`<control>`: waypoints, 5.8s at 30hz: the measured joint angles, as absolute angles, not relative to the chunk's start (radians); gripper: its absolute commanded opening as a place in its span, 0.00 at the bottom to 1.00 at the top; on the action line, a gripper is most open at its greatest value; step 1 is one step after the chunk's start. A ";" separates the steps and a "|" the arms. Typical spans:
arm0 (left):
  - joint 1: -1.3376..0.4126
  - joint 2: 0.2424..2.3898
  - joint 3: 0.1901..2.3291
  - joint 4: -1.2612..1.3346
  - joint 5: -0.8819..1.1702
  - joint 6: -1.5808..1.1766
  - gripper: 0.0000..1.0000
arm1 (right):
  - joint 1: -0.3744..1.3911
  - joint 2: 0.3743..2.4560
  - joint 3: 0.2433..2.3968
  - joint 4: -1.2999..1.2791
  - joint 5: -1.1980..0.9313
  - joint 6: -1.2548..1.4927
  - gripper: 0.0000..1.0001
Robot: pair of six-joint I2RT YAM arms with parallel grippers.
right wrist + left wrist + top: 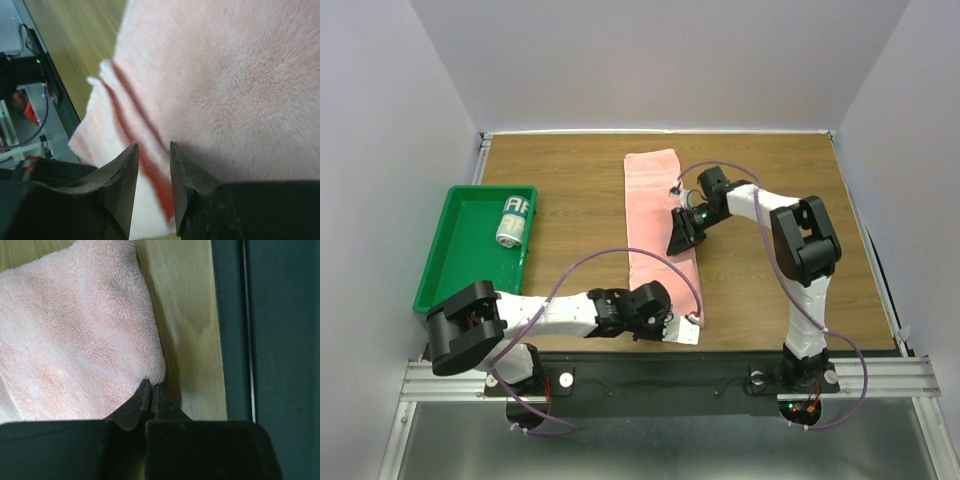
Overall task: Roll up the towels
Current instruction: Roll the towel
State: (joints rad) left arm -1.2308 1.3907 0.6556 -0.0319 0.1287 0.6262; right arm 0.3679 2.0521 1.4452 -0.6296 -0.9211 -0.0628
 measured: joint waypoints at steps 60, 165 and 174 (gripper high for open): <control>-0.801 1.596 0.892 -0.039 0.400 0.646 0.00 | 0.368 1.820 1.235 -0.866 -1.068 -0.093 0.29; -0.699 2.098 1.359 -0.609 1.018 0.725 0.27 | 0.428 1.146 1.059 -0.863 -0.566 -0.540 1.00; -0.680 2.158 1.419 -0.714 1.106 0.735 0.29 | 0.659 1.214 1.002 -0.701 -0.410 -0.599 1.00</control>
